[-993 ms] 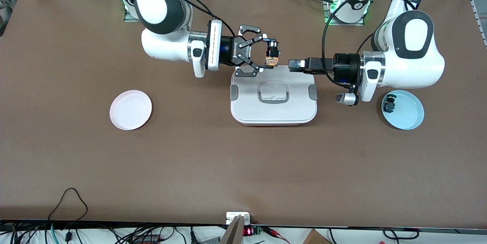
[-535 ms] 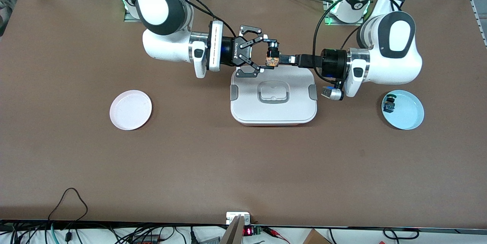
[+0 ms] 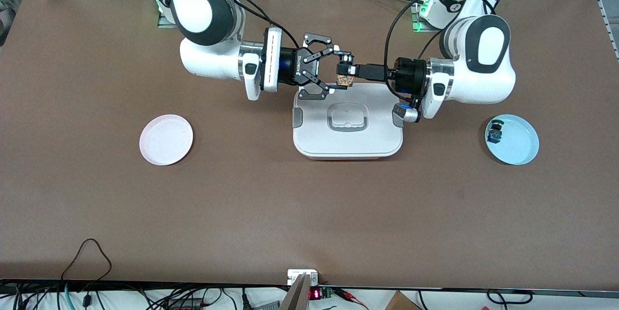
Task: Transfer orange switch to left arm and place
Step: 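Grasp the switch with the left gripper while the right gripper releases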
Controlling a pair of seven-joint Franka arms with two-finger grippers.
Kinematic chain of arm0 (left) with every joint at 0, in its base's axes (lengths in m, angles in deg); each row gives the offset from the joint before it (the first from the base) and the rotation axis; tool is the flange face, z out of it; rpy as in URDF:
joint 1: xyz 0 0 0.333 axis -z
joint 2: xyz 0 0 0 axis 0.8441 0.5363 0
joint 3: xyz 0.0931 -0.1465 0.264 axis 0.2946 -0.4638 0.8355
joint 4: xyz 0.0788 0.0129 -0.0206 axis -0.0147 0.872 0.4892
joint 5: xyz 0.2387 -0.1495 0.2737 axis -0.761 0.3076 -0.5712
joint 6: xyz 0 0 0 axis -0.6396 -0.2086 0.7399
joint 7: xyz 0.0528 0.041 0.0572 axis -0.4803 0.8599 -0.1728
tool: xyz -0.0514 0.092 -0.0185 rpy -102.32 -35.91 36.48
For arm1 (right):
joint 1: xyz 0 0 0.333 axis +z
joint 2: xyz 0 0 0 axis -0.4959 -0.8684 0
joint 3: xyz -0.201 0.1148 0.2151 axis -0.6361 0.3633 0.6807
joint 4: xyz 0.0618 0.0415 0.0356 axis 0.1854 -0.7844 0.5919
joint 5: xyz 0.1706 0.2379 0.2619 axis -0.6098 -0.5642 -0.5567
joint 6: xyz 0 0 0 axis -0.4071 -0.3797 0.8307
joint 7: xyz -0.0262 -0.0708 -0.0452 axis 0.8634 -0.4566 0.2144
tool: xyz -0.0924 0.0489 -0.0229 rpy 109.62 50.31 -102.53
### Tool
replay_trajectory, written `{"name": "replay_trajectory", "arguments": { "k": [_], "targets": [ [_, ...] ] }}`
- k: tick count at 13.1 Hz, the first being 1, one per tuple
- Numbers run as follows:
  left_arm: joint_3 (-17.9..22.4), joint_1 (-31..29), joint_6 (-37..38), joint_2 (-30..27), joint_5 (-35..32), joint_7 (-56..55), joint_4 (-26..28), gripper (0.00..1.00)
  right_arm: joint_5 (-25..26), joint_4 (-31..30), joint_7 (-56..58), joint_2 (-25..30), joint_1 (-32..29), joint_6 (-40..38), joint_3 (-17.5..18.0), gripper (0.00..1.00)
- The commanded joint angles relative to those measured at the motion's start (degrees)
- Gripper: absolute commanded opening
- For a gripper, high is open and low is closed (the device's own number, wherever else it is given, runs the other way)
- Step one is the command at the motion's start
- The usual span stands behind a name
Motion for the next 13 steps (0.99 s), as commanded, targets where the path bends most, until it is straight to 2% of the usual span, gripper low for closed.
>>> {"name": "replay_trajectory", "arguments": {
  "k": [1,2,4,5,6,8,11,13],
  "targets": [
    [-0.6,-0.5,-0.2,-1.6,2.4,-0.1,1.0,0.05,-0.7,1.2,1.3,-1.2,0.8,0.6,-0.1,0.07],
    [-0.6,-0.5,-0.2,-1.7,2.3,0.0,1.0,0.05,-0.7,1.2,1.3,-1.2,0.8,0.6,-0.1,0.07],
    [-0.6,-0.8,0.0,-1.7,2.2,0.0,0.9,0.05,-0.7,1.1,1.3,-1.2,0.7,0.6,-0.1,0.19],
    [-0.6,-0.8,0.1,-1.8,2.2,-0.1,0.9,0.05,-0.7,1.2,1.2,-1.2,0.6,0.6,-0.1,0.49],
    [-0.5,-0.8,0.2,-1.9,1.9,-0.1,0.9,0.05,-0.6,1.1,0.3,-1.2,0.2,0.2,-0.1,0.99],
    [-0.2,-1.0,0.3,-1.9,-0.2,0.0,0.4,0.06,0.1,1.1,-0.1,-1.0,-0.4,0.0,-0.7,1.0],
    [-0.3,-3.6,0.7,-1.9,-11.2,0.1,-2.0,0.06,3.2,1.1,-1.3,-0.7,-3.9,-4.0,-0.7,1.0],
    [-0.1,-5.8,3.5,-1.5,-19.5,0.4,-4.8,0.06,12.2,1.1,-4.9,-0.2,-9.0,-11.1,-0.7,1.0]
  ]
}}
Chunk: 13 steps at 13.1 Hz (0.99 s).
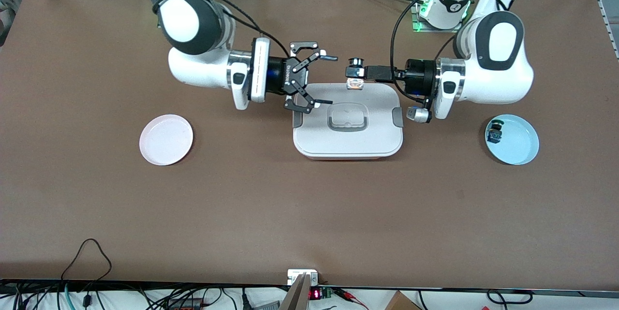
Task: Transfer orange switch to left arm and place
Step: 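Grasp the switch with the left gripper while the right gripper releases, then carry the switch to the blue dish while the right gripper withdraws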
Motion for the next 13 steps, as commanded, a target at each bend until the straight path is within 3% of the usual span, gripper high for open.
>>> {"name": "replay_trajectory", "arguments": {
  "k": [1,8,13],
  "targets": [
    [-0.4,-4.1,3.1,-0.4,-11.7,0.9,-3.7,0.06,9.3,0.8,-4.4,0.3,-7.9,-10.4,0.4,1.0],
    [-0.2,-11.2,6.6,2.0,-45.7,26.4,-7.8,0.06,27.5,0.5,-3.3,1.2,-29.5,-44.0,0.4,1.0],
    [-0.2,-15.2,6.7,3.6,-70.5,46.0,-8.6,0.06,36.0,1.2,-4.5,1.5,-36.5,-51.1,0.4,1.0]
  ]
}}
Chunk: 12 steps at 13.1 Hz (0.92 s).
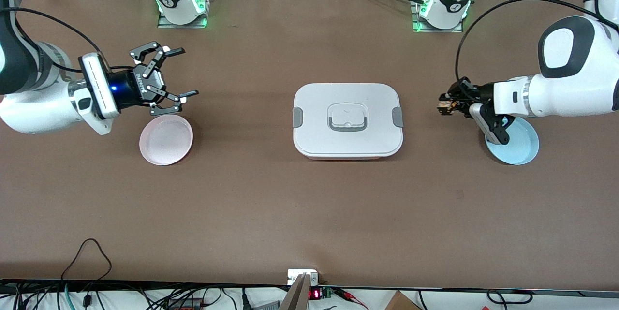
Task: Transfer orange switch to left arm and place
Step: 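Carry the switch to the blue dish while the right gripper withdraws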
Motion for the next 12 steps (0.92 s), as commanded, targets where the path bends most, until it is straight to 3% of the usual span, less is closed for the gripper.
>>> {"name": "replay_trajectory", "arguments": {
  "k": [1,4,7,9,12],
  "targets": [
    [-0.6,-3.5,1.0,2.0,-9.9,11.4,-2.5,0.06,5.7,0.9,-2.1,0.8,-3.3,-1.1,1.0,1.0],
    [-0.6,-6.2,-0.9,3.3,-21.7,23.9,-2.6,0.07,18.7,8.0,-11.3,0.8,-5.4,-1.2,0.3,1.0],
    [-0.5,-6.6,-5.3,7.0,-32.8,34.6,-1.6,0.1,31.6,14.6,-23.0,2.7,-5.3,-2.1,-2.8,1.0],
    [-0.5,-10.0,-13.0,9.0,-37.1,40.0,1.3,0.1,38.7,15.8,-30.4,3.4,-5.3,-0.5,-4.0,1.0],
    [-0.5,-16.6,-28.3,13.3,-37.6,50.5,4.7,0.1,51.6,21.9,-42.1,4.7,-3.9,0.3,-3.6,1.0]
  ]
}}
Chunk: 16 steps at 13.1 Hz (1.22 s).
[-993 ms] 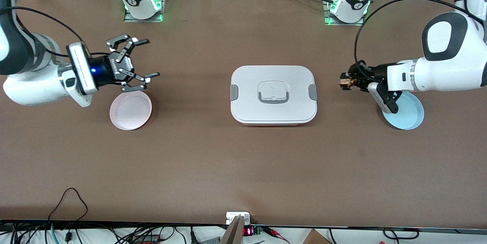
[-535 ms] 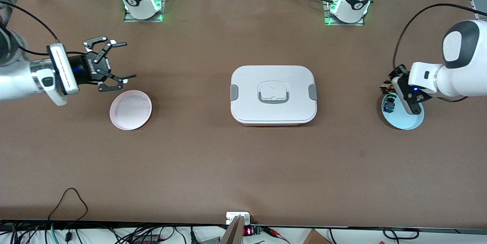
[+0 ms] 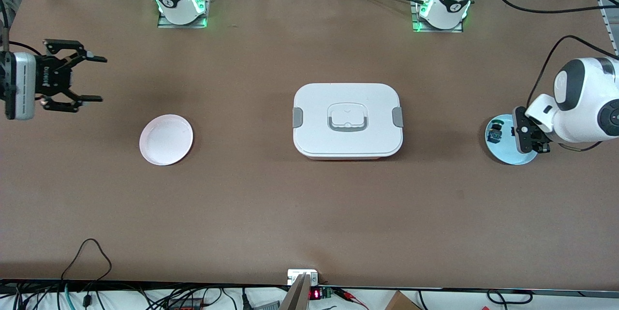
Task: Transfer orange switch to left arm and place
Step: 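Carry the switch to the blue dish while the right gripper withdraws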
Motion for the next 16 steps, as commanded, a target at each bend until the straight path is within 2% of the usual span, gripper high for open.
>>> {"name": "replay_trajectory", "arguments": {
  "k": [1,3,6,9,11,12,13,14,15,16],
  "targets": [
    [-0.8,-5.6,-10.1,3.9,-2.2,7.6,1.7,0.1,9.7,4.1,-10.7,2.2,2.7,0.5,0.4,1.0],
    [-0.8,-7.6,-14.2,8.0,-3.1,7.8,1.7,0.1,15.6,3.1,-17.1,6.3,5.1,2.3,0.5,1.0],
    [-0.8,-8.1,-14.4,8.5,-3.1,7.8,2.1,0.1,23.9,-0.3,-30.6,11.4,8.6,2.6,0.5,1.0],
    [-0.8,-8.4,-14.6,10.5,-3.1,7.8,2.1,0.1,25.7,-5.7,-38.2,15.3,10.1,5.4,0.6,1.0],
    [-0.8,-8.7,-14.5,11.2,-3.1,7.7,2.1,0.1,25.7,-13.7,-38.8,19.2,10.0,11.9,0.5,1.0],
    [-0.8,-8.9,-14.3,11.4,-3.1,7.6,2.1,0.14,25.8,-17.0,-39.0,20.8,10.0,15.3,0.5,1.0],
    [-0.8,-9.1,-13.9,11.4,-3.1,7.8,2.1,0.43,26.1,-18.2,-39.0,21.3,10.0,17.2,0.5,1.0],
    [-0.9,-9.9,-13.2,11.1,-3.2,9.3,2.0,0.94,26.6,-18.1,-39.0,21.3,9.8,17.9,0.3,1.0],
    [-1.3,-9.9,-11.9,10.8,-3.1,10.8,1.3,1.0,26.6,-18.0,-39.2,21.0,9.4,18.4,0.2,1.0],
    [-1.4,-9.9,-11.0,10.8,-3.1,10.9,0.4,1.0,26.5,-18.0,-40.1,20.6,9.1,19.2,0.1,1.0]
  ]
}}
